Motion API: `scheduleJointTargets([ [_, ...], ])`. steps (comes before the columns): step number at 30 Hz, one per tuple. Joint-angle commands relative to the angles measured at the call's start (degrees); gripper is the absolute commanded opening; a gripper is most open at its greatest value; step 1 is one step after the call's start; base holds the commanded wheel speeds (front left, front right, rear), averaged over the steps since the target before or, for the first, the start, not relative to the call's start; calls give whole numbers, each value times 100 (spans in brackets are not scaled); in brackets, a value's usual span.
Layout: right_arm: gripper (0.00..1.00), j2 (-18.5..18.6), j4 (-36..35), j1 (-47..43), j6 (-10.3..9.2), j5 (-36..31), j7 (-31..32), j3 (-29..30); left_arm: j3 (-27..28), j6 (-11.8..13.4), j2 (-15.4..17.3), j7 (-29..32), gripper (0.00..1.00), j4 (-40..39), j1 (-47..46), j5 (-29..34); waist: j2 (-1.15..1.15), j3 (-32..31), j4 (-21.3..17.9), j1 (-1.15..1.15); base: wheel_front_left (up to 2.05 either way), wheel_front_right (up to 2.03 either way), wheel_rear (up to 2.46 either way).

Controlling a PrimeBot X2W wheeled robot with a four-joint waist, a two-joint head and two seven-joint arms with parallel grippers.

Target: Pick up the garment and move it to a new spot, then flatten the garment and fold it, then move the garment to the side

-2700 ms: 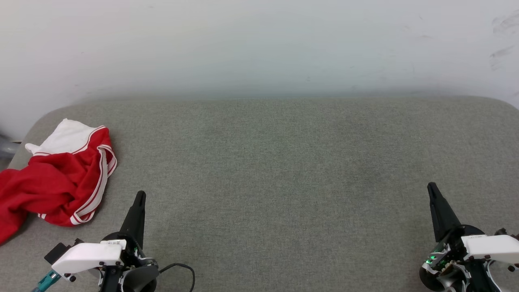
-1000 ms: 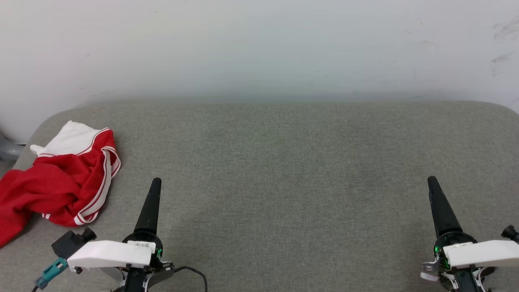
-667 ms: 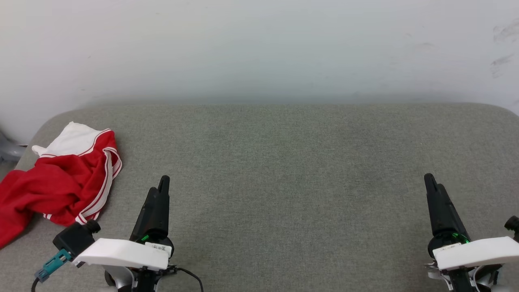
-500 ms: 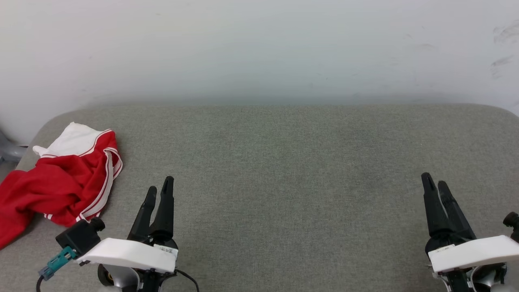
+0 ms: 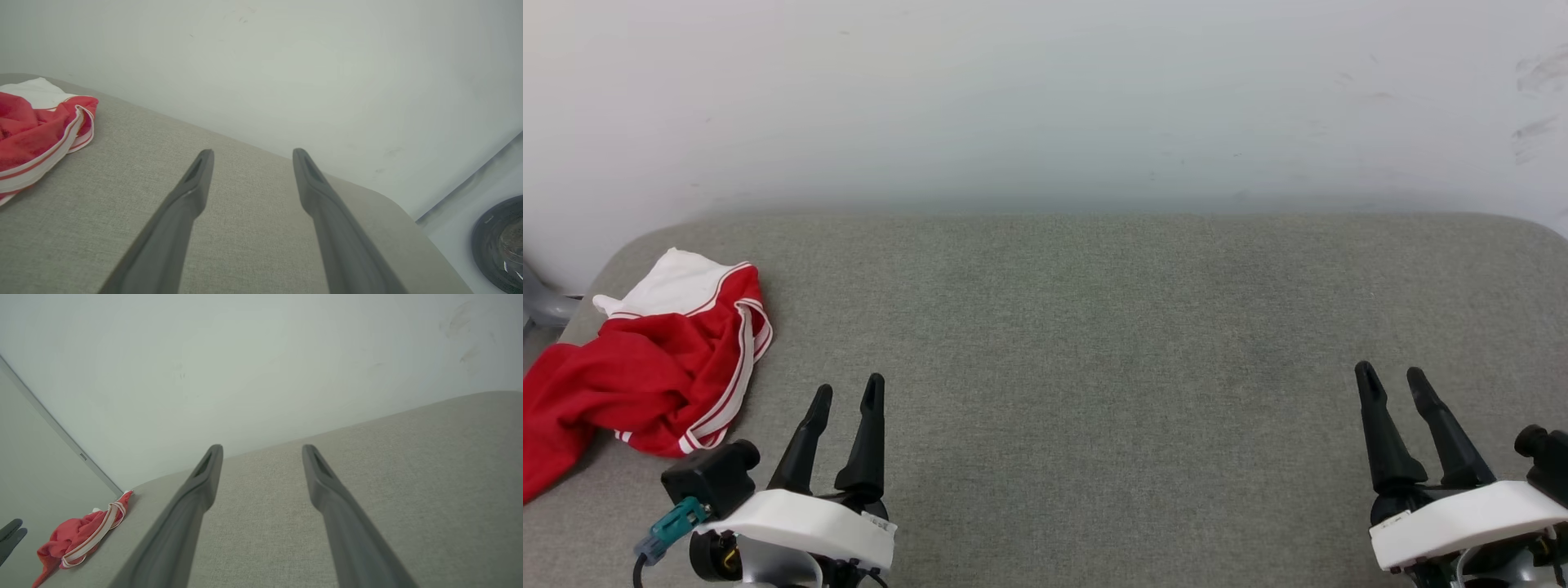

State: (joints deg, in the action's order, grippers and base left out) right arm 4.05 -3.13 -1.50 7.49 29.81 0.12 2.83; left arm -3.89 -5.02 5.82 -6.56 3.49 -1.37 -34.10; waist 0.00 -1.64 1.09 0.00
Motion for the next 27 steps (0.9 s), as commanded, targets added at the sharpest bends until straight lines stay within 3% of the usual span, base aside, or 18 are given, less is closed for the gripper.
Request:
scheduleJointTargets([
  [1,100,45,-112,12,0,-141,11,-6,-30,14,56,-51,100,-51,4,132,0,-1,0,0,0,0,0],
  [14,100,18,-323,-185,0,-1162,152,69,-268,229,241,-249,100,101,17,977,0,-60,24,0,0,0,0],
  [27,100,-63,-554,-331,0,-1916,201,108,-395,242,228,-434,100,265,34,1452,0,-110,59,0,0,0,0],
])
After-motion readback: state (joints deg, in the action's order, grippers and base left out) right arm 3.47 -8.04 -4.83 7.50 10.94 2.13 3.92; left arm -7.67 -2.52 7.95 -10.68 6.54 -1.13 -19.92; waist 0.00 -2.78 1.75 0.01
